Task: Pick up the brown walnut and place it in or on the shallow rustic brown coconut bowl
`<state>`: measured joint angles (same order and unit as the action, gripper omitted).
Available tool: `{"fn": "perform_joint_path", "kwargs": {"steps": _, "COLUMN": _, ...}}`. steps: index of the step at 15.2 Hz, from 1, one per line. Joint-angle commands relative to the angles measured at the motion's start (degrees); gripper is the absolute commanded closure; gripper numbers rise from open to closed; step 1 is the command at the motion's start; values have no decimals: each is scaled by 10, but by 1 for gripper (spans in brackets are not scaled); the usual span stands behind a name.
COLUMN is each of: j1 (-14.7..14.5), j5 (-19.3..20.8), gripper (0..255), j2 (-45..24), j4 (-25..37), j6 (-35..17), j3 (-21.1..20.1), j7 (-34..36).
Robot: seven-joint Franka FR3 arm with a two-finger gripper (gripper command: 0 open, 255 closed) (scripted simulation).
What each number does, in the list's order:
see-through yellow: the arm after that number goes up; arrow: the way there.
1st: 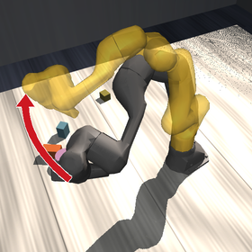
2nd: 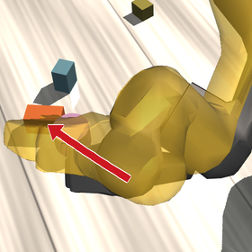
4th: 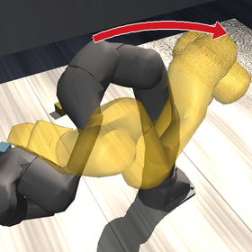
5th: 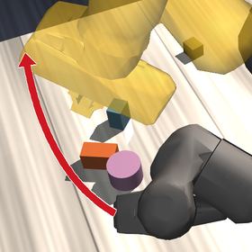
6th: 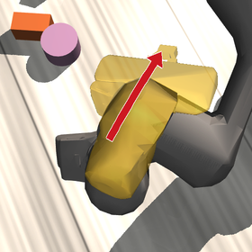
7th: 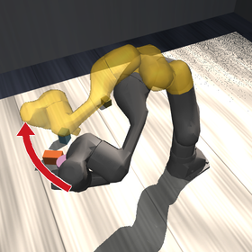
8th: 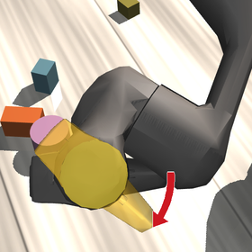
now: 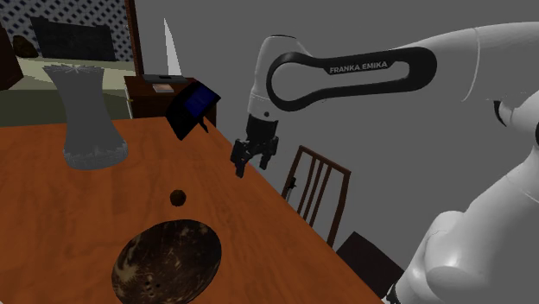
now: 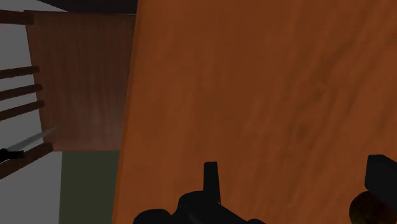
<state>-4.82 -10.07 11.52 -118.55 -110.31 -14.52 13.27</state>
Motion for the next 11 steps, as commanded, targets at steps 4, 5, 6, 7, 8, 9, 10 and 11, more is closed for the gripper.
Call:
{"fn": "perform_joint_path", "kwargs": {"steps": 4, "j1": -14, "j5": 20, "gripper": 0, "j2": -109, "j4": 93, "j6": -16, "j3": -25, "j7": 33}}
{"fn": "perform_joint_path", "kwargs": {"steps": 5, "j1": -18, "j5": 25, "gripper": 0, "j2": -131, "j4": 112, "j6": -18, "j3": -29, "j7": 40}}
{"fn": "perform_joint_path", "kwargs": {"steps": 6, "j1": -22, "j5": 31, "gripper": 0, "j2": -152, "j4": 133, "j6": -19, "j3": -33, "j7": 48}}
{"fn": "perform_joint_path", "kwargs": {"steps": 7, "j1": -27, "j5": 37, "gripper": 0, "j2": -174, "j4": 154, "j6": -20, "j3": -36, "j7": 55}}
{"fn": "perform_joint_path", "kwargs": {"steps": 8, "j1": -32, "j5": 43, "gripper": 0, "j2": -197, "j4": 176, "j6": -20, "j3": -39, "j7": 62}}
{"fn": "perform_joint_path", "kwargs": {"steps": 9, "j1": -38, "j5": 50, "gripper": 0, "j2": -219, "j4": 199, "j6": -19, "j3": -42, "j7": 69}}
{"fn": "perform_joint_path", "kwargs": {"steps": 10, "j1": -44, "j5": 56, "gripper": 0, "j2": -242, "j4": 223, "j6": -17, "j3": -44, "j7": 76}}
{"fn": "perform_joint_path", "kwargs": {"steps": 11, "j1": -51, "j5": 63, "gripper": 0, "j2": -266, "j4": 249, "j6": -14, "j3": -46, "j7": 83}}
